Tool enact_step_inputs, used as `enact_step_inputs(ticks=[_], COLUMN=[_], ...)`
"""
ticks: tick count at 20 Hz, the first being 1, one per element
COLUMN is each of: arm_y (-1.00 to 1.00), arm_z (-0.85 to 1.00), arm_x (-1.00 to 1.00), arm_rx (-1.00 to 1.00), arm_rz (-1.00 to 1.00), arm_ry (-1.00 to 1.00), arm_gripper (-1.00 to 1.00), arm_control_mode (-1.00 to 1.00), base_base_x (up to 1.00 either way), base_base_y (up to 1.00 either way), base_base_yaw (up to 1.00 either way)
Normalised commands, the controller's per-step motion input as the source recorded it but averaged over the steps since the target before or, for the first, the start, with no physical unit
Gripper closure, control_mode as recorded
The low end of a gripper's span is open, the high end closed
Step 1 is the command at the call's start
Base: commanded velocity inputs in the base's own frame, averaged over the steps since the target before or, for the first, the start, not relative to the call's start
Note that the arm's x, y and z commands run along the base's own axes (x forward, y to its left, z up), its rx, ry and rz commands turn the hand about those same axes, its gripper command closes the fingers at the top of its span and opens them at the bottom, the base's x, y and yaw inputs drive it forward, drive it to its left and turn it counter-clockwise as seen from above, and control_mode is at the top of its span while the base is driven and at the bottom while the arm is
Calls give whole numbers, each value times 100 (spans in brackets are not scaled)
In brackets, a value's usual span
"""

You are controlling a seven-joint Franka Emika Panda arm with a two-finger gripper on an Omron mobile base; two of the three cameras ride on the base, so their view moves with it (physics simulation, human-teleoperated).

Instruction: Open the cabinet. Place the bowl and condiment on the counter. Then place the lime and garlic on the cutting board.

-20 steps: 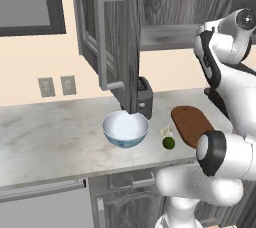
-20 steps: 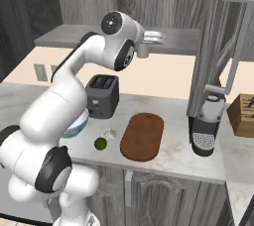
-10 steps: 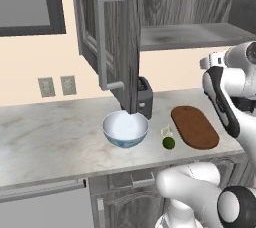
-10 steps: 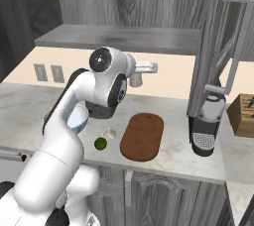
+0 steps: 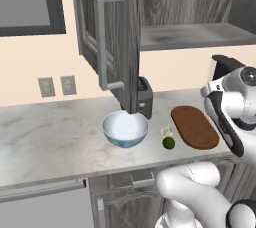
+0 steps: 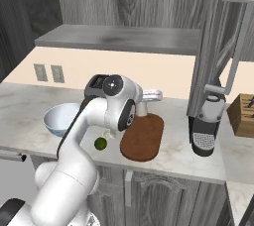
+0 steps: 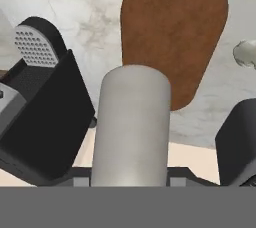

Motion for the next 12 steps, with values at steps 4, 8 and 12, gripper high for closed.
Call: enact_step_inputs(ticks=[4,8,12], arm_y=[-55,-51,-29], arm_z=[-76,-74,-67], arm_x=[0,6,38], arm_rx=[-2,0,-2], arm_rz=[0,1,0], arm_ry=[8,1,0], arm_gripper=[100,100,100], arm_control_mode=[-100,-100,-100], base_base_x=[0,0,0], base_base_y=[0,0,0], base_base_yaw=[0,0,0])
